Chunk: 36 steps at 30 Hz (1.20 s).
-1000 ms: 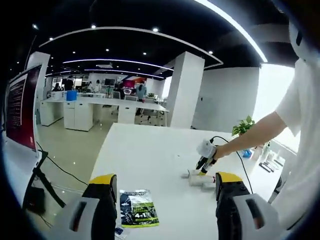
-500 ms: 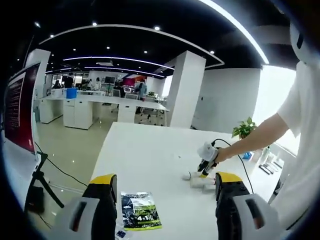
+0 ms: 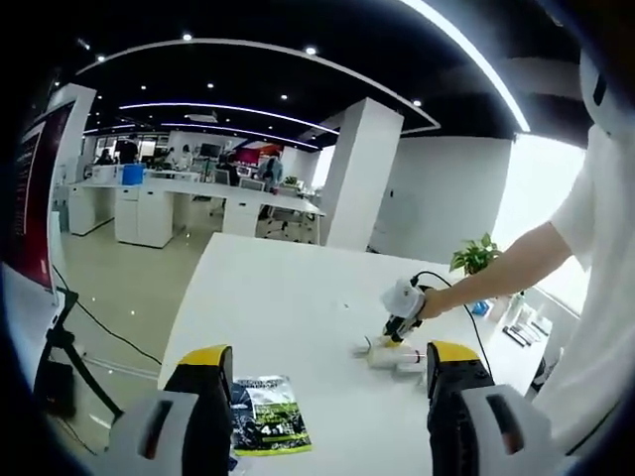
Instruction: Arrange the skincare products in the storage area until every visible bottle or jar stands upright without overlapping.
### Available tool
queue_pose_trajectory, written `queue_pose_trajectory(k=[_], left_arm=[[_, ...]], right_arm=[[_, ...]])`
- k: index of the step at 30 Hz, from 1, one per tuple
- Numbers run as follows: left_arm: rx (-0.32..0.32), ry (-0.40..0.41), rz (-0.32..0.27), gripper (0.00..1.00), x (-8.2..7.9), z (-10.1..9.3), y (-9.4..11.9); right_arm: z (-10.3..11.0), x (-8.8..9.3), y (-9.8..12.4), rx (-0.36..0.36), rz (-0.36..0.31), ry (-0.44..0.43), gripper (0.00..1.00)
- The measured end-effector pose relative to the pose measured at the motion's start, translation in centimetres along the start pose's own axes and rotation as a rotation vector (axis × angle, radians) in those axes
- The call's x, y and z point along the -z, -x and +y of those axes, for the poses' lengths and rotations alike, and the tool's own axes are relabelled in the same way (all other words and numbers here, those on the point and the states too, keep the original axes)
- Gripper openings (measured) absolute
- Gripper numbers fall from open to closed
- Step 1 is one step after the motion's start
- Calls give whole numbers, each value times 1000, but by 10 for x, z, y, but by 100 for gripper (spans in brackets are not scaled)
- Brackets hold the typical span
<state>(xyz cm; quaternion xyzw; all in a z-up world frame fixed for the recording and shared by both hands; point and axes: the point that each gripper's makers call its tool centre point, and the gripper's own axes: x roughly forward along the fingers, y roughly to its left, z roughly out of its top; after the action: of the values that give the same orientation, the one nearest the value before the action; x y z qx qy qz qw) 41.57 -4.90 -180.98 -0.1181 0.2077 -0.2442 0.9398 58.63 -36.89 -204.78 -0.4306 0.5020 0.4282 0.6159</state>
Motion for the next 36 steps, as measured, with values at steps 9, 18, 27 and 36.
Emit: queue_pose_trajectory(k=[9,18,27,36], left_arm=[[-3,-3,-26,82,2,-4,17],[-20,32,-34,82,21,-2,33],[24,3,-16,81,19,-17,21],[83,10,3,81,23,-33,-1]], right_arm=[[6,-4,3,-1,15,26,2],[-1,-18,26,48,-24,38,2],[8,-34,55,92,-90,96,3],[51,-53,81,100,-164,228,3]])
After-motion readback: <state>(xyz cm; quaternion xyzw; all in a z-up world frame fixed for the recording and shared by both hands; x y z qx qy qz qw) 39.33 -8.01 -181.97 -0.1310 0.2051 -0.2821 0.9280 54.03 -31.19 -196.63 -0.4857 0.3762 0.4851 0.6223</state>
